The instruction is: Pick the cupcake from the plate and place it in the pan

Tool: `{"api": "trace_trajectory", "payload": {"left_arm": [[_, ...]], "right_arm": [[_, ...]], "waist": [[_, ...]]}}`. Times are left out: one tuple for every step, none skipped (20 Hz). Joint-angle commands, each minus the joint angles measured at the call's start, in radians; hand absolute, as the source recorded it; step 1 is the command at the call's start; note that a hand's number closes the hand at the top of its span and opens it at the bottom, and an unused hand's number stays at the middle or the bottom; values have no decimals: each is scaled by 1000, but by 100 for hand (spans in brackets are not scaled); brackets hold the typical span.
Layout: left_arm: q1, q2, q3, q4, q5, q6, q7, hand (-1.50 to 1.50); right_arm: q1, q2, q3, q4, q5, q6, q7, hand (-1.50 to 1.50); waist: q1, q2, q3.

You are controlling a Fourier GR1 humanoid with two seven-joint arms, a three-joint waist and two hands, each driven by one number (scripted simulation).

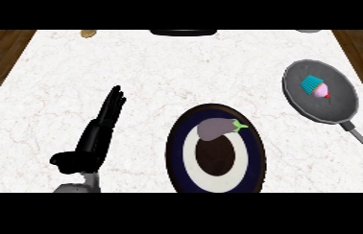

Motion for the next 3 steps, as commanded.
{"api": "trace_trajectory", "payload": {"left_arm": [[-42,-23,-5,28,-21,25,19,0],[-36,21,21,-41,13,-14,63,0],[-14,-27,-28,-2,-18,18,38,0]], "right_arm": [[31,6,16,-35,-19,23,-79,-150],[-6,29,29,-17,2,-47,-76,-150],[37,-27,24,-36,-9,2,-96,-150]], "waist": [[-6,-2,-1],[2,0,0],[-4,-1,-1]]}}
